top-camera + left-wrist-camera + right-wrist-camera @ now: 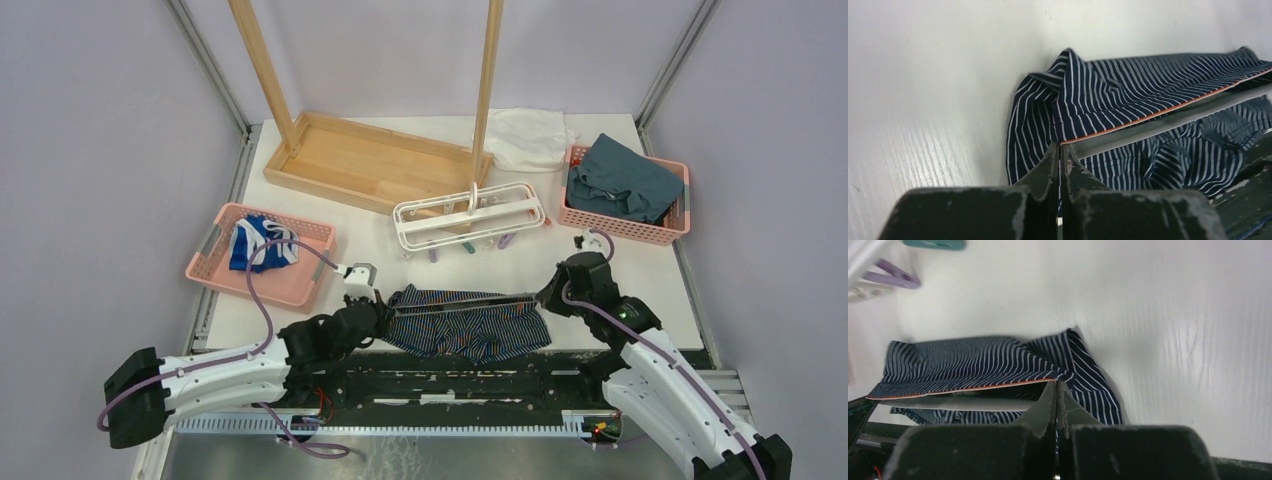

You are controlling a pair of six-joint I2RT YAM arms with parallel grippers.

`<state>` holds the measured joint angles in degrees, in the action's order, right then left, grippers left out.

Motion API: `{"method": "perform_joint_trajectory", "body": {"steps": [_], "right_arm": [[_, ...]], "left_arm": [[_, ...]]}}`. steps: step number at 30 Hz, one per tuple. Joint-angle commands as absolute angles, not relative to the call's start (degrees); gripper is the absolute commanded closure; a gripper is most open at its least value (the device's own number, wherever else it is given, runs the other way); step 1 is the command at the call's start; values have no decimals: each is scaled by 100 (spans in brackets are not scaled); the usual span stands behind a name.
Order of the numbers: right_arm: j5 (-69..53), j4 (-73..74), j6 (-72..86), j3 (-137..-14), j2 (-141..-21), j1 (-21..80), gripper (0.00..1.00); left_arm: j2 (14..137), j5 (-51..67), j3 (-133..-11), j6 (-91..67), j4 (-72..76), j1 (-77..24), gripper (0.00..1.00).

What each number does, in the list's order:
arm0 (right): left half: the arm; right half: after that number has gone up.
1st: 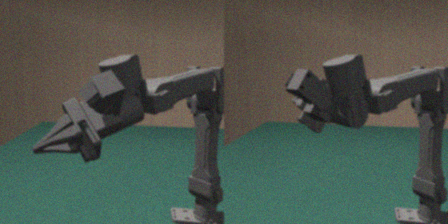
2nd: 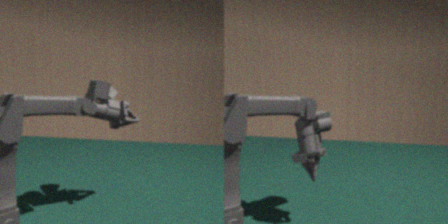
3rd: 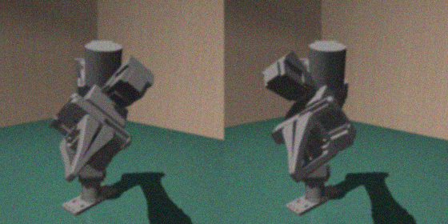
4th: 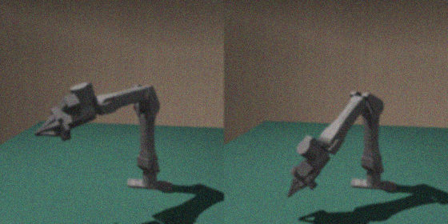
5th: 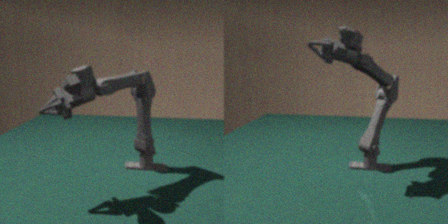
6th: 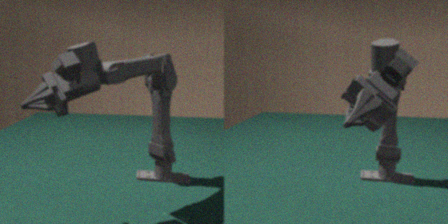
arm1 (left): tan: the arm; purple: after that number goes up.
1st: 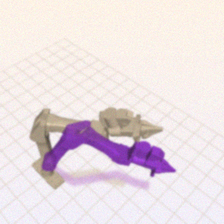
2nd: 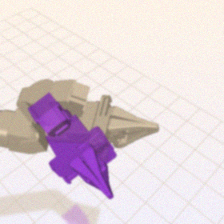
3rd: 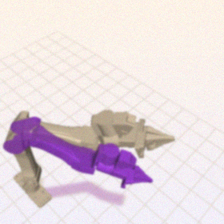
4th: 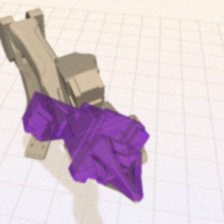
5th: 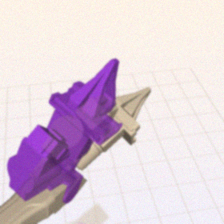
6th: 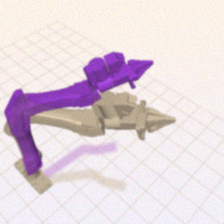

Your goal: Clip the underwear to the hanger

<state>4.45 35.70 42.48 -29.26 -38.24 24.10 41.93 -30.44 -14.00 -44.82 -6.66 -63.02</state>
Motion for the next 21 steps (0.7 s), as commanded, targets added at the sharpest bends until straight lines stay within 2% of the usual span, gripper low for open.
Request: {"method": "perform_joint_trajectory", "body": {"steps": [1, 7, 10, 14, 21], "right_arm": [[473, 3722, 4740, -2355, -3452, 2399, 100], [253, 4160, 4888, -2348, -3379, 2397, 97], [-24, 4249, 4851, -2393, -3592, 2394, 83], [-289, 4356, 4843, -2394, -3687, 2406, 72], [-236, 4508, 4894, -2527, -3173, 2408, 65]], "left_arm": [[4415, -2892, -1174, -4834, -241, -6302, 97], [4365, -2921, -1153, -4950, -294, -6302, 97], [4387, -2812, -1161, -4939, -304, -6301, 96], [4449, -2518, -1131, -4894, -194, -6300, 90], [4579, -2218, -1187, -4759, -65, -6302, 81]]}}
